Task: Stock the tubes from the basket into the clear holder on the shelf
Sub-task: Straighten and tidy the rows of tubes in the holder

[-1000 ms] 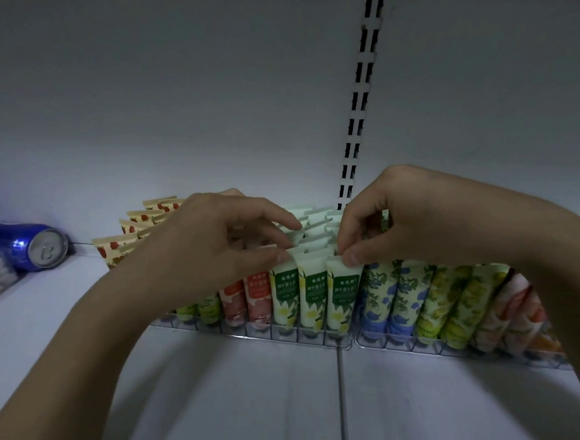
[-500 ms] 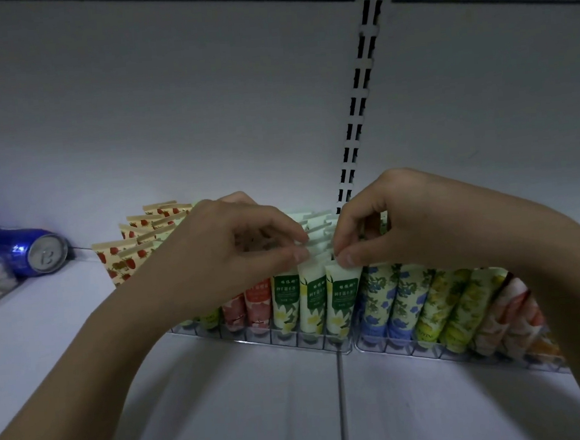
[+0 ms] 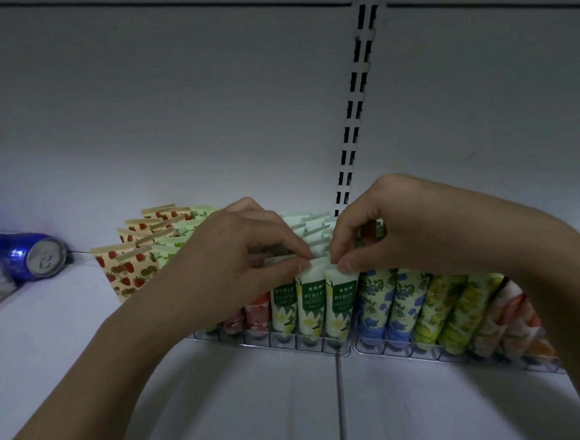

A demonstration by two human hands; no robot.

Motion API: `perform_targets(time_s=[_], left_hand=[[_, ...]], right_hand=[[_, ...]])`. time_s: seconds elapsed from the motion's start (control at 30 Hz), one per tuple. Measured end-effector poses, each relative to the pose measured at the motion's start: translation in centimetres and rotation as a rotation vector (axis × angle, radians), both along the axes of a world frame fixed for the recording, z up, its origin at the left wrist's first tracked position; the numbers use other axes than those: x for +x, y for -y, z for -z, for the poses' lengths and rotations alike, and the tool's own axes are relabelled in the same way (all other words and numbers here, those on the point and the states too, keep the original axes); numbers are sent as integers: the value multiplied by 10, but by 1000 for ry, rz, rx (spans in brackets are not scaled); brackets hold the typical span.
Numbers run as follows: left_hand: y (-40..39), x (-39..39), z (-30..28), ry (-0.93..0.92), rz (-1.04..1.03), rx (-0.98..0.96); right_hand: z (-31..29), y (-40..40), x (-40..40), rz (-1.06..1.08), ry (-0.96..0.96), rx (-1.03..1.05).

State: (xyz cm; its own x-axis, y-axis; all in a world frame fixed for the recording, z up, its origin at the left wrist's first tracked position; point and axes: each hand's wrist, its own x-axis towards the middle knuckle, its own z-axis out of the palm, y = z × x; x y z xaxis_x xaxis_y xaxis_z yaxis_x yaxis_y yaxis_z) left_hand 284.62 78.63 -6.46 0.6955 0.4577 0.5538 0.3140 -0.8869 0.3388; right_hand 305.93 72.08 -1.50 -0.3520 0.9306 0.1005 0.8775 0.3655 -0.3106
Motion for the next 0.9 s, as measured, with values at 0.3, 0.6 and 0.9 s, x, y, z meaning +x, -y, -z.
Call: perform_targets(time_s=[0.3, 0.6, 0.9], left_hand=[[-9, 0, -51, -52, -81, -137], [-29, 31, -58, -371, 93, -129], [-48, 35, -46, -407, 106, -167]], right_hand=[[-40, 20, 2, 91, -109, 169], [-36, 3, -12, 57, -57, 135], [-12, -19, 4, 102, 93, -5]])
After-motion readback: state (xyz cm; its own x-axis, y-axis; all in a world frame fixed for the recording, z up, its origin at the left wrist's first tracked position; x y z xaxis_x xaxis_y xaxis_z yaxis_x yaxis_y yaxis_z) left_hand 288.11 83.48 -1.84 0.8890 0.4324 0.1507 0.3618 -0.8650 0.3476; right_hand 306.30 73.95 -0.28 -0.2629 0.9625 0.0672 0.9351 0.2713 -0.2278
